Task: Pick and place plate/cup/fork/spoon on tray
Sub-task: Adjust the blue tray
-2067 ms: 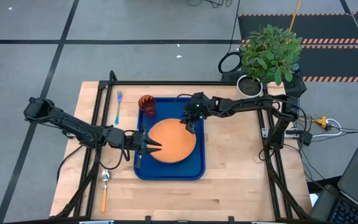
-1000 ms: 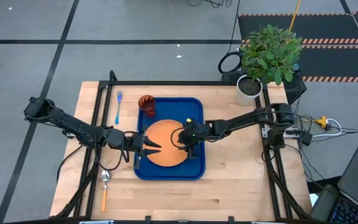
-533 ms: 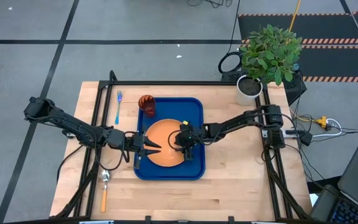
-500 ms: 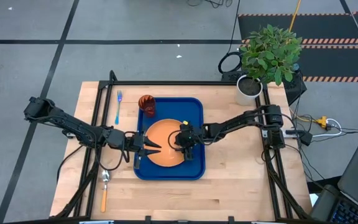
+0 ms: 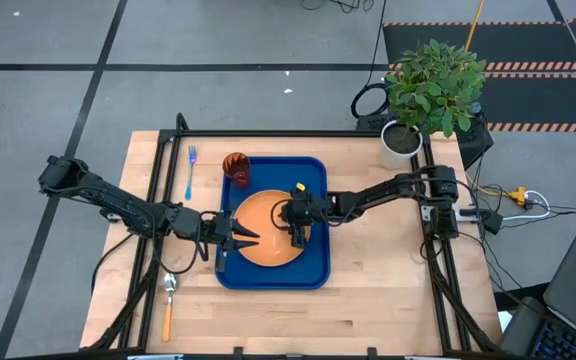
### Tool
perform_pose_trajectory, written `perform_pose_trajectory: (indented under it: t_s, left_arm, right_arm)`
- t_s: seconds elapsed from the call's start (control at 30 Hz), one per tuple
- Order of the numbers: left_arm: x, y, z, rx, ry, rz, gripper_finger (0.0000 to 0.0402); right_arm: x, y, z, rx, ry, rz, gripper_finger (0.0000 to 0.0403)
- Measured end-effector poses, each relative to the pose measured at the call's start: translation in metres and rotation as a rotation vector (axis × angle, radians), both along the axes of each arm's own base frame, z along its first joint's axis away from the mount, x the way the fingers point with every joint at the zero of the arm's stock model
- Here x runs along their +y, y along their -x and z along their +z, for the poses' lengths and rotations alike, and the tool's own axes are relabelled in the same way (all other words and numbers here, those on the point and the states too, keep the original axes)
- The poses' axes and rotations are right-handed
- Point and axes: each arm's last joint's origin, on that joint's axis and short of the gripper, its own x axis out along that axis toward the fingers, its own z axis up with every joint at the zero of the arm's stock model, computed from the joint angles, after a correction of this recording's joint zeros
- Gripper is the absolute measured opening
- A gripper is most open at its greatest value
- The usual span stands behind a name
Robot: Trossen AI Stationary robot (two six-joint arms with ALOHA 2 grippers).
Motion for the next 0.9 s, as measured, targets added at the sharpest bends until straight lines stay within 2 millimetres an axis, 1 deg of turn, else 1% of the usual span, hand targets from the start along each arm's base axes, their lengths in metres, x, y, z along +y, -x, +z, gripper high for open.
perform_pose_trajectory:
  t_s: [0.13,0.47,0.57,0.7,0.9]
  left_arm:
    - [0.000,0.000,-0.001,0.008,-0.002,-0.001,0.0081]
    - [0.000,0.000,-0.001,0.009,0.000,0.000,0.0081]
    - [0.000,0.000,-0.001,0.009,0.000,0.000,0.0081]
    - [0.000,0.000,-0.001,0.007,-0.003,-0.001,0.0081]
    - [0.000,0.000,-0.001,0.005,-0.007,-0.002,0.0081]
  right_arm:
    - [0.000,0.003,-0.003,0.044,-0.004,-0.002,0.0171]
    - [0.006,0.003,-0.006,0.060,-0.025,0.002,0.0171]
    - [0.006,0.002,-0.006,0.045,-0.022,0.002,0.0171]
    - [0.005,-0.001,-0.013,0.036,-0.022,0.001,0.0171]
    - [0.005,-0.004,-0.013,-0.007,-0.017,0.005,0.0171]
